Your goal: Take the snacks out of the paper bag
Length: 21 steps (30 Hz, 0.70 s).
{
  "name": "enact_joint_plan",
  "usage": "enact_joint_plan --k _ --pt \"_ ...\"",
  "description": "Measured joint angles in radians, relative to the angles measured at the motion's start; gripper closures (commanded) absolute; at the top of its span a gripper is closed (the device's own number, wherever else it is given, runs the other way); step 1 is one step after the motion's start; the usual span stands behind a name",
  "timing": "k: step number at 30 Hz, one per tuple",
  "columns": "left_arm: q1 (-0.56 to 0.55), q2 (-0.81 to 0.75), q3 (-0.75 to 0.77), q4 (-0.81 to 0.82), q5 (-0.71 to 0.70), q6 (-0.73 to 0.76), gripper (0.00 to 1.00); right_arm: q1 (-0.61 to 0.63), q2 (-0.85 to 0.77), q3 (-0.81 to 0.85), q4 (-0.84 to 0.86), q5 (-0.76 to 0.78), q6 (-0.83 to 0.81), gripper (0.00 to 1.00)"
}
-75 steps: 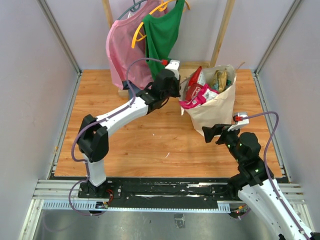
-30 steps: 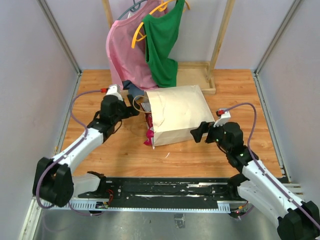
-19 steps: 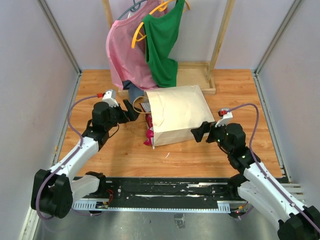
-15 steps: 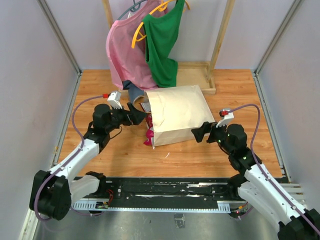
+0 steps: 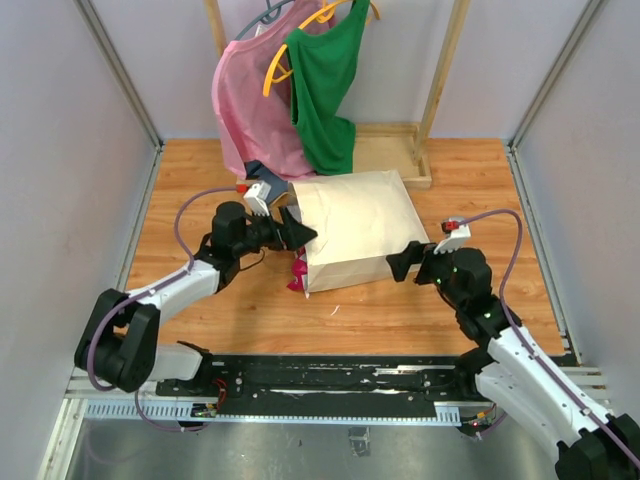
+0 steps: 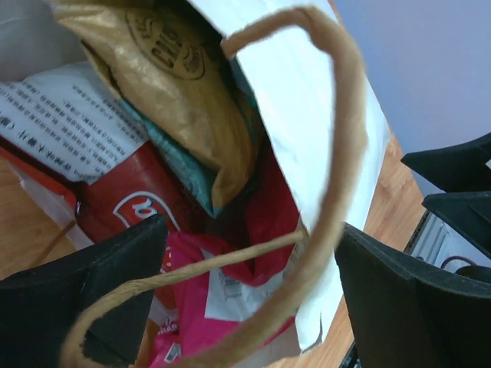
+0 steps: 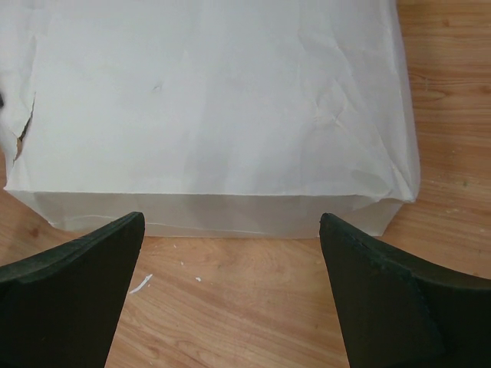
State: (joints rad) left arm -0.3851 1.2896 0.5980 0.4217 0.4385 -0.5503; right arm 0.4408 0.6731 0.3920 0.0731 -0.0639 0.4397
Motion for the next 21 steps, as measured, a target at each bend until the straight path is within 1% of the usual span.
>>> enact_joint_plan --k 1,2,4,6,8,9,13,14,18,21 --pt "-0.002 0.019 0.009 0.01 0.002 -0.003 0.09 0.0 -0.006 0.0 -0.003 0.016 0.0 0.0" --pt "-0.005 0.035 0.02 0.018 0.004 -0.004 0.12 0.0 -0.014 0.0 -0.007 0.039 0.0 0.02" --pt "-0.016 0.063 0.055 0.029 0.008 -0.003 0.19 -0.006 -0.027 0.0 -0.019 0.076 0.002 0.08" --pt "-0.027 0.082 0.089 0.041 0.01 -0.003 0.32 -0.04 -0.03 -0.002 -0.026 0.085 0.011 0.15" --pt "-0.036 0.095 0.116 0.057 0.013 -0.003 0.5 -0.101 -0.03 -0.011 -0.026 0.083 0.029 0.18" --pt "-0.037 0.099 0.123 0.061 0.015 -0.003 0.56 -0.145 -0.028 -0.018 -0.026 0.074 0.041 0.21" --pt "-0.037 0.116 0.138 0.079 0.019 0.0 0.57 -0.294 0.008 -0.031 -0.023 0.022 0.085 0.33" --pt "-0.038 0.12 0.139 0.079 0.019 -0.001 0.57 -0.315 0.027 -0.03 -0.018 0.01 0.093 0.38" --pt "-0.038 0.15 0.142 0.08 0.019 -0.001 0.58 -0.333 0.148 -0.008 -0.008 -0.029 0.111 0.51" --pt "-0.038 0.162 0.143 0.08 0.019 -0.002 0.6 -0.333 0.217 0.007 0.016 -0.057 0.117 0.56"
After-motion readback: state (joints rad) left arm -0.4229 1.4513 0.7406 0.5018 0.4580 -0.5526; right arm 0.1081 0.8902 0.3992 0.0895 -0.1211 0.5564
